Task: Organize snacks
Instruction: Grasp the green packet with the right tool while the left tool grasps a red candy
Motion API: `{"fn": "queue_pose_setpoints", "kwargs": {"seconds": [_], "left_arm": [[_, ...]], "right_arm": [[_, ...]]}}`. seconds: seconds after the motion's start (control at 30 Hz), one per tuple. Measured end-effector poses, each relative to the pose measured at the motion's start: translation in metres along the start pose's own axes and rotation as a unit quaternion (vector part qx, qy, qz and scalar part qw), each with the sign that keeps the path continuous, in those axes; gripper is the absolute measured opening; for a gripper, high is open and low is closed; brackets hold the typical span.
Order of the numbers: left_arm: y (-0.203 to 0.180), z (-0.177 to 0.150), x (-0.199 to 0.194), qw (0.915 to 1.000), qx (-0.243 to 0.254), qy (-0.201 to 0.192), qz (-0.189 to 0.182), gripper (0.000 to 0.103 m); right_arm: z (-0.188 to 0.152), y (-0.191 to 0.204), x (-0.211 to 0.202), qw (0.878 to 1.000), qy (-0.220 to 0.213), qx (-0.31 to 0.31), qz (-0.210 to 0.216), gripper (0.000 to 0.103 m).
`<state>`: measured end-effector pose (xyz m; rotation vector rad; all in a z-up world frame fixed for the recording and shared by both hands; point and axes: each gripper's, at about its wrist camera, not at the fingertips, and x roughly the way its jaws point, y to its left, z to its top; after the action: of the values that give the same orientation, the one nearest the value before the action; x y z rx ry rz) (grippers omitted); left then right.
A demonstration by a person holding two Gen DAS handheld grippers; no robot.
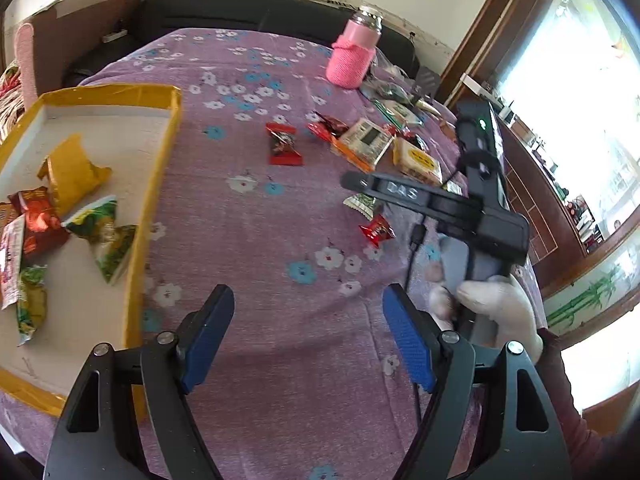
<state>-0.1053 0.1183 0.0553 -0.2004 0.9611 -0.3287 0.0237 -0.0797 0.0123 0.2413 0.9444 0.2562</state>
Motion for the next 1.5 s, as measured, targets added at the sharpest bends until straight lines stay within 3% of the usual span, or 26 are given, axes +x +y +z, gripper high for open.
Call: {"fn": "queue_pose_setpoints", "kwargs": {"seconds": [0.13, 0.2, 0.27, 0.5, 0.87, 1.03, 1.33, 1.4, 1.43, 1.5], "left_arm": [[-0.006, 0.001, 0.011, 0.9999, -0.002, 0.012, 0.0, 0.077], [-0.009, 0.001, 0.015, 0.9999, -0.001, 0.017, -0.001, 0.077], [-0.012, 0.002, 0.019, 0.9997, 0.001, 0.023, 0.004, 0.077], [0.001, 0.007, 0.009, 0.9996, -0.018, 0.005, 0.021, 0.077], [0.008, 0.009, 0.004, 0.9991, -0.01, -0.024, 0.034, 0.077], [0.006, 0.013, 0.017, 0.9995, -0.012, -0.008, 0.029, 0.077], [-0.026, 0.024, 0.049, 0.9975, 0.063, 0.011, 0.029, 0.076], [-0.039, 0.024, 0.066, 0.9957, 0.087, 0.02, 0.022, 0.064], [-0.046, 0.025, 0.074, 0.9941, 0.103, 0.026, 0.024, 0.052], [-0.058, 0.028, 0.091, 0.9908, 0.126, 0.039, 0.029, 0.048]], "right_arm": [[0.001, 0.008, 0.006, 0.999, -0.007, -0.031, -0.013, 0.065], [-0.004, 0.019, 0.009, 0.995, -0.012, -0.079, -0.064, 0.046], [-0.006, 0.022, 0.009, 0.992, -0.012, -0.096, -0.078, 0.031], [-0.008, 0.009, -0.004, 0.996, -0.019, -0.069, -0.045, 0.03], [-0.016, -0.031, -0.075, 0.995, -0.101, -0.01, -0.015, 0.03], [-0.022, -0.052, -0.09, 0.994, -0.111, 0.022, -0.002, 0.031], [-0.025, -0.064, -0.084, 0.993, -0.107, 0.04, -0.014, 0.031], [-0.025, -0.067, -0.08, 0.994, -0.098, 0.047, -0.014, 0.031], [-0.025, -0.069, -0.078, 0.994, -0.093, 0.052, -0.009, 0.031], [-0.025, -0.071, -0.077, 0.994, -0.091, 0.058, -0.004, 0.031]]}}
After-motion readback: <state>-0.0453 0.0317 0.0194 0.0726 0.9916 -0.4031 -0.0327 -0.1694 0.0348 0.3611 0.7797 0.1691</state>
